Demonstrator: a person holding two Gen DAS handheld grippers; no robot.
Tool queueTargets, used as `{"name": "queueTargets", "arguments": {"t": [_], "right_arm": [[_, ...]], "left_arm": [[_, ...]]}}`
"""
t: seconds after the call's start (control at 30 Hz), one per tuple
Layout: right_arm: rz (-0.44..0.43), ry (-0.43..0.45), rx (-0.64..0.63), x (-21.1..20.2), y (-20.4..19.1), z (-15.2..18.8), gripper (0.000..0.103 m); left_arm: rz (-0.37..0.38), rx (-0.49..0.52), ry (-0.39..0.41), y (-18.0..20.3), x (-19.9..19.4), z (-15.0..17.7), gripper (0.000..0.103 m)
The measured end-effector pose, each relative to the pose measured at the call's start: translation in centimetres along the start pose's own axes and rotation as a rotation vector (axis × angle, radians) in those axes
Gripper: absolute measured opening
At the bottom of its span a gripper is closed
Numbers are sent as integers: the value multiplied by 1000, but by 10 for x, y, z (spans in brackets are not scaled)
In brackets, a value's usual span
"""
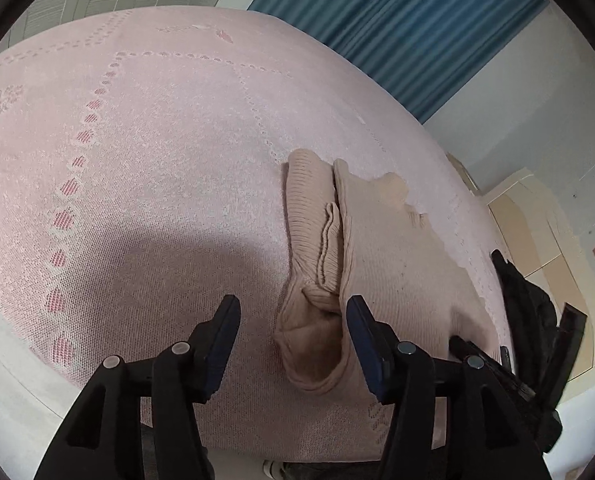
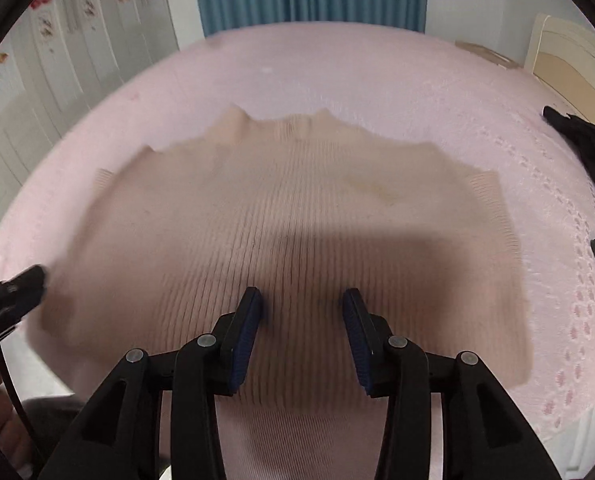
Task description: Fold small clothes
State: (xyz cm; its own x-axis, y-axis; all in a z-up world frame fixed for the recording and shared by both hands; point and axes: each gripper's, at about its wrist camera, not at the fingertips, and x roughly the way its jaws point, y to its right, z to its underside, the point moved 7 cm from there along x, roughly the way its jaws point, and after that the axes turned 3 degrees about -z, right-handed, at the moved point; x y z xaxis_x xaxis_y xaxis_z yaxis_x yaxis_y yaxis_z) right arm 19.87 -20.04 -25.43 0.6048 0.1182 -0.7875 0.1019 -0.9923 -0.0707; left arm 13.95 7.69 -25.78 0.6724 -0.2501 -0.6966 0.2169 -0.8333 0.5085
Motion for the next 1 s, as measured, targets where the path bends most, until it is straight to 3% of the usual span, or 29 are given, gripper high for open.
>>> {"name": "queueTargets", "arguments": {"t": [0.07,0.37,0.57,0.73,0.83,1.0], "right_arm": [[18,25,2,5,-3,-9,49],[84,3,0,58,-5,-65,50],[81,-81,66,87,0,-90,50],[40,-50,30,59,-6,-71,48],[20,-30,-25,33,-14,-48,48],[-11,-24,-73,4,-18,-7,48]], "left_arm": [[2,-10,-8,-3,2,-1,53],[89,-51,-53,-5,8,-3,54],[196,-15,-99,11,10,6,57],[187,22,-144,22,18,14,58],[170,-11,-170,17,25,15,58],[212,-86,-178,3,21,19,58]]}}
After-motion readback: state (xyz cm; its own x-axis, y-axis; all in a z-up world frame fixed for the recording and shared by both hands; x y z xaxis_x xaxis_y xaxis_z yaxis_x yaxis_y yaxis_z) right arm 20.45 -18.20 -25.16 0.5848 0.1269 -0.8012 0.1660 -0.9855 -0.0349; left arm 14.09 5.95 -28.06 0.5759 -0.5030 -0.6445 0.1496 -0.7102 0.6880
